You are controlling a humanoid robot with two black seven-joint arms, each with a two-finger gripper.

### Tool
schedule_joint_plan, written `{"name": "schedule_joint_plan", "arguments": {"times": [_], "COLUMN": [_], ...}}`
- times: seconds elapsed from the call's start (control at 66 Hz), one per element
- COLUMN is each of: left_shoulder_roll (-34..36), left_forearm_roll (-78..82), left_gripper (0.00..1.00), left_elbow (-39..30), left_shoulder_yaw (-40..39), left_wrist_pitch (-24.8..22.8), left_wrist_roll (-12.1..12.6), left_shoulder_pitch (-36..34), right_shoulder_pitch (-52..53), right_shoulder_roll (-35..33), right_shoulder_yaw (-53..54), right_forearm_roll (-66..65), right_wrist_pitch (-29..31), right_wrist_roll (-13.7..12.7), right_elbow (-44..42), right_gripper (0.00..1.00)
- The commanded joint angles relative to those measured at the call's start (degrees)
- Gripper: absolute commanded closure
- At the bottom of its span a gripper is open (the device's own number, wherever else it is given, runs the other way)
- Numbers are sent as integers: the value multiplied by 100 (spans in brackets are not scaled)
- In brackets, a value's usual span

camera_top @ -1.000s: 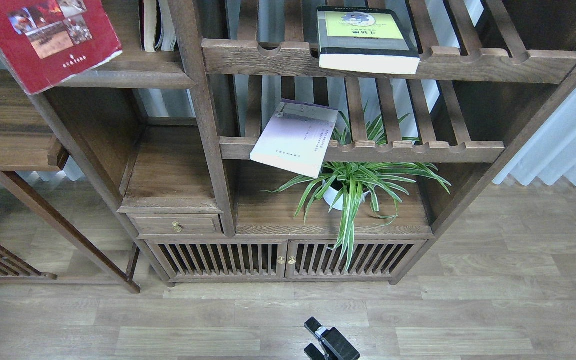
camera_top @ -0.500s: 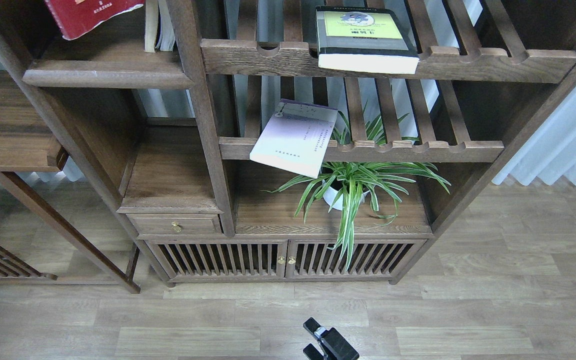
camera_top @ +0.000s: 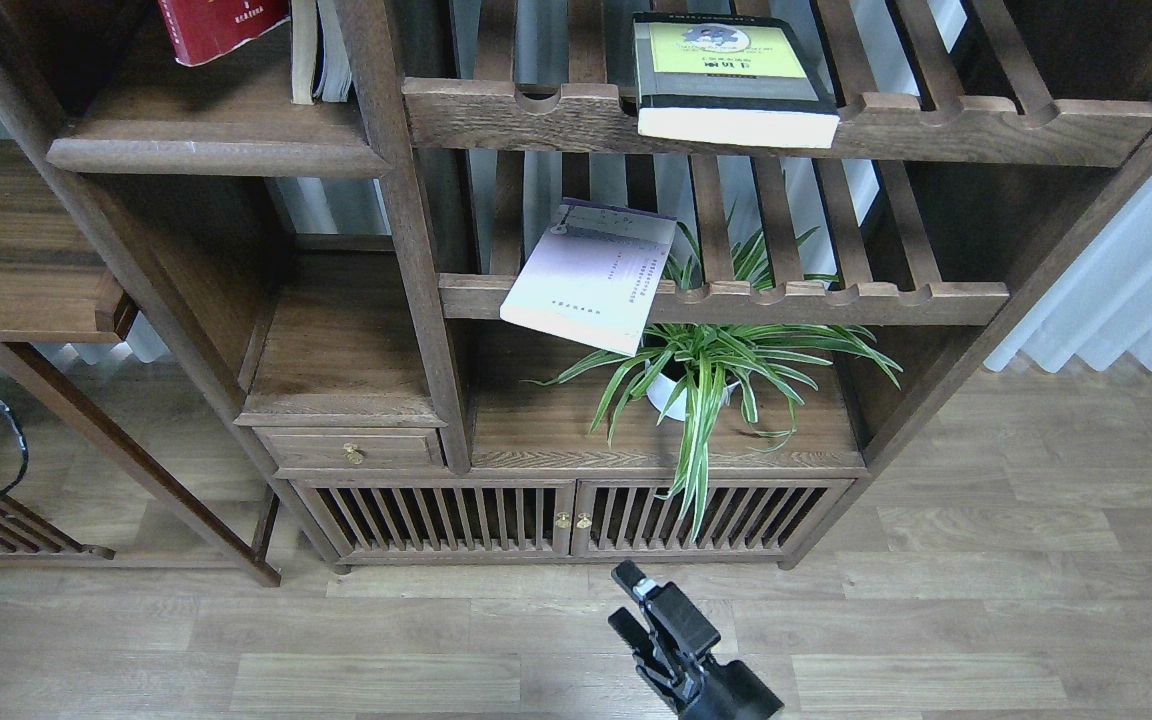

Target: Organize books on shelf

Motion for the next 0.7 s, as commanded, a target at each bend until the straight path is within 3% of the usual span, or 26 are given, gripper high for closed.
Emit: {"name": "schedule_joint_plan", "arguments": {"times": [0.0,0.151,0.227,0.576,0.682], "left_shoulder_roll": [-31,-268,-329,-575,-778], "left_forearm_roll": [244,437,376,420,420], "left_gripper": [95,95,95,94,92], "left_elbow": [227,597,632,843,931], "left_shoulder_yaw": [151,327,406,696,828], "left_wrist_pitch": [0,0,0,0,0], "left_wrist_roll": [-427,-1358,-1693,-2405,-2432], "left_shoulder_pitch": [-50,-252,-217,73,117], "right_shoulder_pitch": [300,511,573,915,1030], "right_shoulder_roll": [0,0,0,0,0], "right_shoulder_yaw": [8,-36,-62,-176,-238], "right_forearm_roll": [7,16,25,174,174], "right_wrist_pitch": [0,0,0,0,0], "right_wrist_roll": [129,208,208,367,375], "right_elbow": [10,10,18,18,27], "right_gripper": [0,0,0,0,0]}}
